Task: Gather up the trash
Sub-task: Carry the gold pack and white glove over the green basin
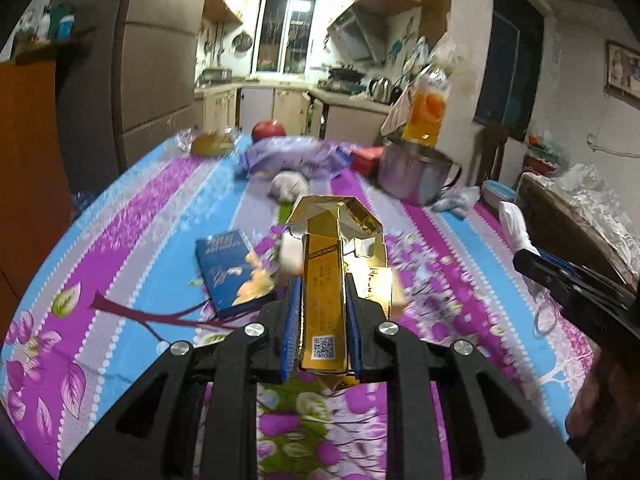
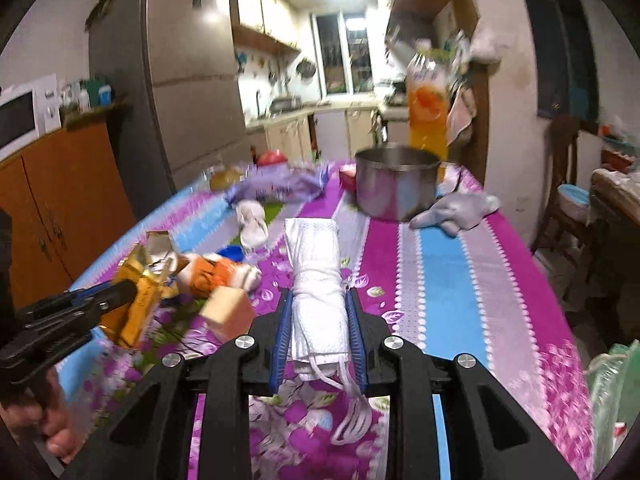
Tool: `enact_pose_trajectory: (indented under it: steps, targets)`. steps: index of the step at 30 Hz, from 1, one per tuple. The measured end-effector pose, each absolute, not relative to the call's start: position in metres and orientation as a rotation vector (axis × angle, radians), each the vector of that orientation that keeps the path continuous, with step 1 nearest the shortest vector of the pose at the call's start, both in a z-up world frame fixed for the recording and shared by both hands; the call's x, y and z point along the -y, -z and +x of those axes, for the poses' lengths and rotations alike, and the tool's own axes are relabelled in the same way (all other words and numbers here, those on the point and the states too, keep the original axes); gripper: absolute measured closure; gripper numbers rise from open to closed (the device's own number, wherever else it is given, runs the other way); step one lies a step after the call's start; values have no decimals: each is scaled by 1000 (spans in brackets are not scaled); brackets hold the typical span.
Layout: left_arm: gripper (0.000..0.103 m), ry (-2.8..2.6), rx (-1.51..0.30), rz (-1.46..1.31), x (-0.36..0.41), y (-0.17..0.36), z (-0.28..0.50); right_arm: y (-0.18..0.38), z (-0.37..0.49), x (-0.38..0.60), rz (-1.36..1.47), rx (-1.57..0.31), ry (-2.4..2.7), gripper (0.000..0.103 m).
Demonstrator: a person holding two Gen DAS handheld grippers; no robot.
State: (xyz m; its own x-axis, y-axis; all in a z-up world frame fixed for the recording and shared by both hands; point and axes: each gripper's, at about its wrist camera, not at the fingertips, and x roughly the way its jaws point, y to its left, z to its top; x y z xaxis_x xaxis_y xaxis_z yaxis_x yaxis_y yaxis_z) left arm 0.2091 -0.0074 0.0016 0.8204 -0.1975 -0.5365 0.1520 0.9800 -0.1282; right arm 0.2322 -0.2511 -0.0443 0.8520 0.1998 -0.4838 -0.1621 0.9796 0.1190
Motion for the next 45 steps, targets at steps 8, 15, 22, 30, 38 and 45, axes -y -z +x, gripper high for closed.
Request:
enact_pose_trajectory:
  steps: [8,15,22,30,38,45]
  targets:
    - [84,257,-493,-53,53,-30,187,7,172,276,69,-419,-76,75]
    - [84,364,-447,-22,107,-49,172,-8,131,310,78,-385,15,75]
    - [84,463,-429,1,159,-59,165,-20,89,357,94,-359,120,75]
    - [84,569,-412,23,218,-69,151,-27,47,420,113,-352,241,75]
    - [84,688,-421,64,284,-69,132,-24,10,490,136,-369,367,75]
    - [84,760,-445,98,333,-63,124,-15,-1,538,158,-403,445,75]
